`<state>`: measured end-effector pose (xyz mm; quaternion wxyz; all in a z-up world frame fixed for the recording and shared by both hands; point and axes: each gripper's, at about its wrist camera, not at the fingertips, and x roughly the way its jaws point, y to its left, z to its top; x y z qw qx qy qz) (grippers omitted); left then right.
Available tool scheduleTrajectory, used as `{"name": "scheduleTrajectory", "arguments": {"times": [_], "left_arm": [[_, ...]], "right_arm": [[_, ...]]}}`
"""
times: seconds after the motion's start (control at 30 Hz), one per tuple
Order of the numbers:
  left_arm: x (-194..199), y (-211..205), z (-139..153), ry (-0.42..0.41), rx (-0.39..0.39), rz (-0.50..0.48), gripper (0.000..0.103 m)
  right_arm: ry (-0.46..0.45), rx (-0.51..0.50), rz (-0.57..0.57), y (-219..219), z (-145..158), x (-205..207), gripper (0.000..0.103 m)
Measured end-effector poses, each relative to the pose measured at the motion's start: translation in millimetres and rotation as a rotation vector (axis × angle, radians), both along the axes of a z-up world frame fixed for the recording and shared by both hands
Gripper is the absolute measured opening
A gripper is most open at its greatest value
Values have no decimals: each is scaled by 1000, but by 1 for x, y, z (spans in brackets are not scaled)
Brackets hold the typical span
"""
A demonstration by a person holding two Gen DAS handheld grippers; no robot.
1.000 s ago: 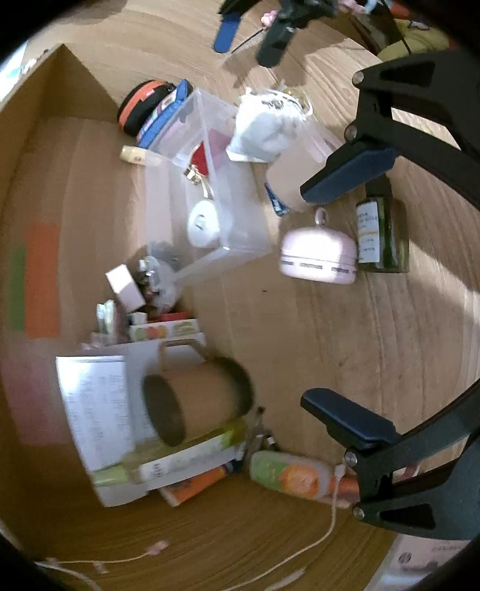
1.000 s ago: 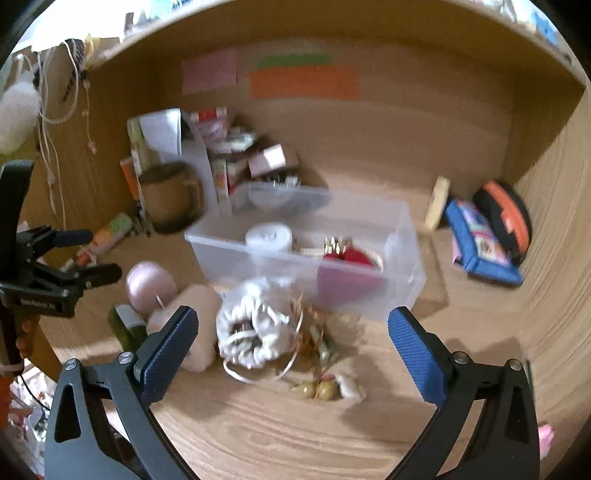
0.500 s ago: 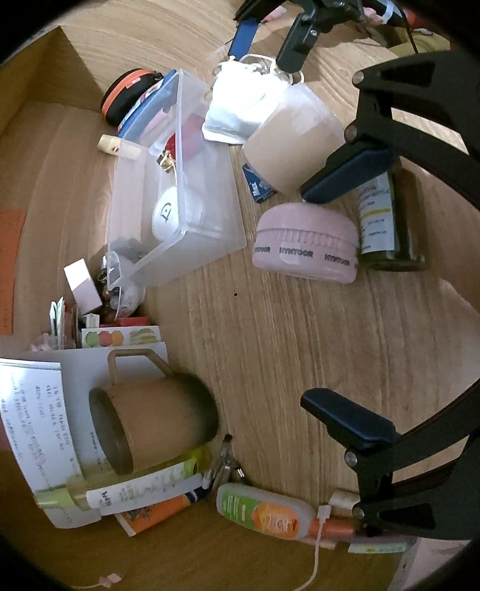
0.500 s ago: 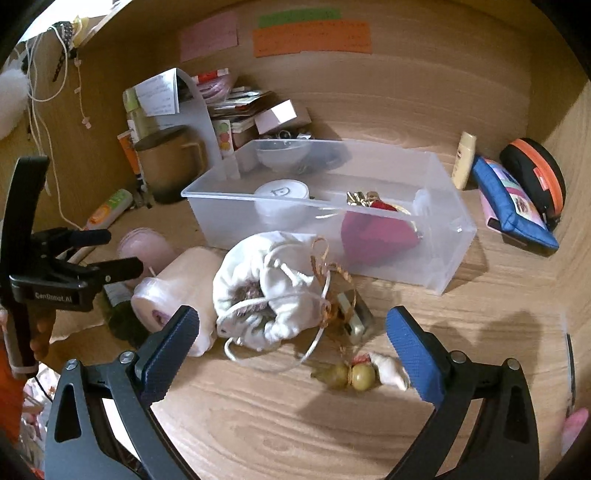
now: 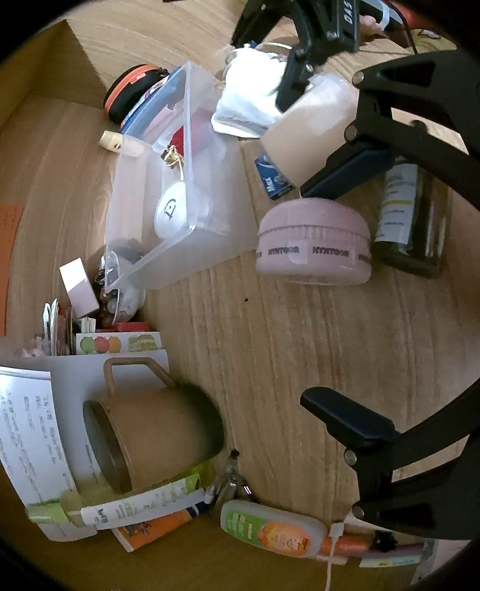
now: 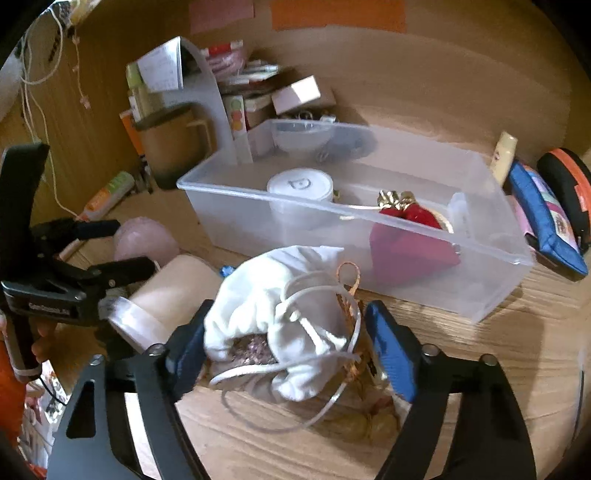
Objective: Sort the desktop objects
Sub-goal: 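Grasp the pink cylindrical cleanser with the left gripper while the right gripper grasps the white drawstring pouch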
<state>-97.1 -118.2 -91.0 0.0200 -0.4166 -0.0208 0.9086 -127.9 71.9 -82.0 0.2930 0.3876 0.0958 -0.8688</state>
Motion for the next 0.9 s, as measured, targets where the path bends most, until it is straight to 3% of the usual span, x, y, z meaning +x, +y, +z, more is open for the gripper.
{"name": "scheduleTrajectory", "arguments": {"times": [0.17, 0.3, 0.53, 0.73, 0.9], "left_arm": [[-8, 4, -1, 12, -16, -8, 99], [-12, 3, -1, 11, 14, -23, 87], [-15, 3, -3, 10, 63, -28, 76], [-16, 4, -1, -2, 56, -46, 55], [-18, 2, -1, -8, 52, -28, 49]], "right_arm": [[-15, 10, 18, -4, -9, -7, 70], [-15, 10, 35, -6, -12, -9, 63], [-13, -3, 28, -5, -9, -9, 51], [-31, -59, -5, 6, 4, -13, 44], [-18, -89, 0, 11, 16, -11, 42]]}}
